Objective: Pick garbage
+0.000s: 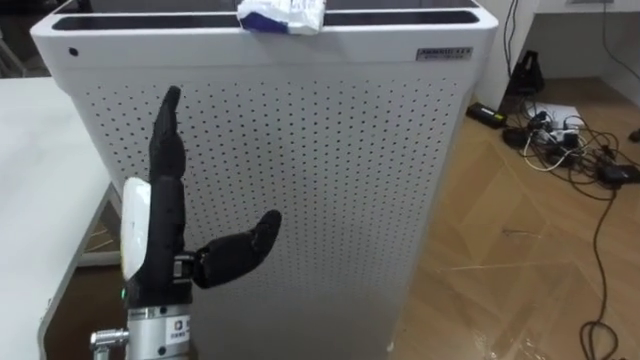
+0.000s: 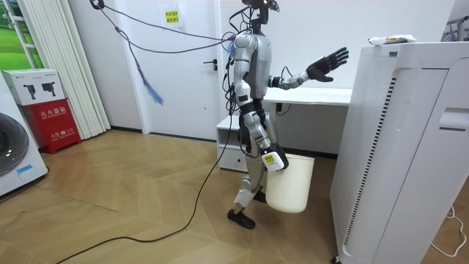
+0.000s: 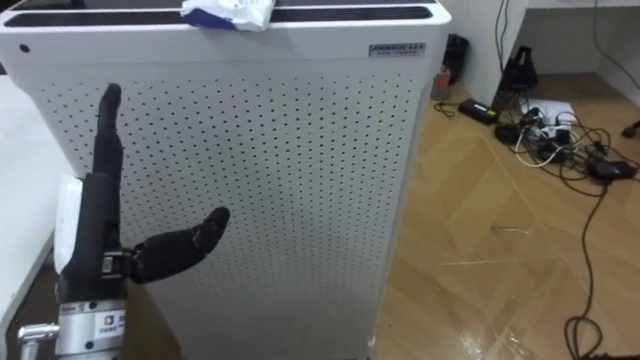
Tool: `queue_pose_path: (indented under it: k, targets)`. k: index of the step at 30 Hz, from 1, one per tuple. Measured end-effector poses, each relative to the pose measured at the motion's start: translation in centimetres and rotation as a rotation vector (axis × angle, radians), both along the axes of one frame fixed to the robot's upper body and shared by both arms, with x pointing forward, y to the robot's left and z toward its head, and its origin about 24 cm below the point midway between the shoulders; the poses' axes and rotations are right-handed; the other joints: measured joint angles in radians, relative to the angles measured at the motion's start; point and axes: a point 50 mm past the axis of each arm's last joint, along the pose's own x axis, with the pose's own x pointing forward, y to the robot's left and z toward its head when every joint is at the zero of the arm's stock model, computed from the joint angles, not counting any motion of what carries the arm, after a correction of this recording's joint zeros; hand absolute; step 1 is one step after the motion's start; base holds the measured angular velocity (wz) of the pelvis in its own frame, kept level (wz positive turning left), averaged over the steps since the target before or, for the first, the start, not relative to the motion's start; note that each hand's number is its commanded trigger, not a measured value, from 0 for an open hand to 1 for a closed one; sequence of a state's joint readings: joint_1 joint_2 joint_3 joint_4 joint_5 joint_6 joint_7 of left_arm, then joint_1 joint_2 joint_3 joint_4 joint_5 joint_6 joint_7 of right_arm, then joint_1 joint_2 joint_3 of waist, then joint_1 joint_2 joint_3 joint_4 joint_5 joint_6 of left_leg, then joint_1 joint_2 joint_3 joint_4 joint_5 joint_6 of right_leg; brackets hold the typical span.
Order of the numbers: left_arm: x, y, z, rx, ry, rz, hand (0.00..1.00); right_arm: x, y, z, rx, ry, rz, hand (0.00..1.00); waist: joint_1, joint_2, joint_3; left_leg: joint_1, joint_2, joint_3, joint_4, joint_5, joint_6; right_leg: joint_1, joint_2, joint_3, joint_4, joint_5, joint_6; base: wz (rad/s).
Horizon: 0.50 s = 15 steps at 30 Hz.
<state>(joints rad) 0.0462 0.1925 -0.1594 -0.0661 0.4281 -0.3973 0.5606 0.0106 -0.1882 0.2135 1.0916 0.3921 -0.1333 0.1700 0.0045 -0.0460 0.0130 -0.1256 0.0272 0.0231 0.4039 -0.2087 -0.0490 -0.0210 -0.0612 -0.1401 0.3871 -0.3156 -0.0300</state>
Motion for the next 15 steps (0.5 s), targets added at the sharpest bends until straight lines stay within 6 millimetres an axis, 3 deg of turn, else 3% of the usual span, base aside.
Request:
queue_pose_path:
  k: [3,6,8,10,11,15]
  targets:
    - [-0.1,-0.1,0.5,-0.013,-0.03,0.003,0.0,0.1,0.0,0.0,-0.012,-0.002,-0.007,1.0,-0.004,0.002,-0.0015,0.009,-0.019,0.007,0.002,-0.01,0.016,0.007,-0.023,-0.001,0.016,-0.016,0.015,0.07]
    - [0.0,-0.1,0.6,-0.021,-0.039,0.006,0.0,0.1,-0.3,0.1,-0.03,-0.004,-0.027,1.0,-0.007,0.003,-0.0025,0.029,-0.047,0.01,-0.007,-0.029,0.047,0.007,-0.054,-0.001,0.062,-0.035,0.04,0.06]
    - [0.2,-0.1,1.0,-0.026,-0.064,0.015,0.0,0.0,-0.4,0.1,-0.035,-0.001,-0.035,1.0,-0.003,0.003,-0.002,0.035,-0.06,0.018,-0.004,-0.039,0.064,-0.015,-0.081,-0.027,0.136,-0.036,0.046,0.0]
    - [0.3,0.0,1.2,-0.034,-0.084,0.028,0.0,-0.2,-0.4,0.0,-0.034,0.005,-0.038,1.0,0.004,0.005,-0.0015,0.041,-0.066,0.022,0.005,-0.047,0.079,-0.006,-0.09,-0.026,0.128,-0.032,0.053,-0.02]
    - [0.3,0.1,1.2,-0.04,-0.092,0.041,0.0,-0.3,-0.4,0.0,-0.033,0.007,-0.042,1.0,0.001,0.008,0.0029,0.047,-0.07,0.022,0.006,-0.051,0.085,0.008,-0.092,-0.029,0.106,-0.026,0.064,-0.06]
    - [0.3,1.0,1.5,-0.005,-0.12,0.093,0.0,-0.6,-0.2,-0.2,-0.02,0.02,-0.039,1.0,0.004,0.014,0.0053,0.042,-0.075,0.025,-0.008,-0.053,0.102,0.041,-0.089,-0.044,0.014,-0.001,0.102,-0.04]
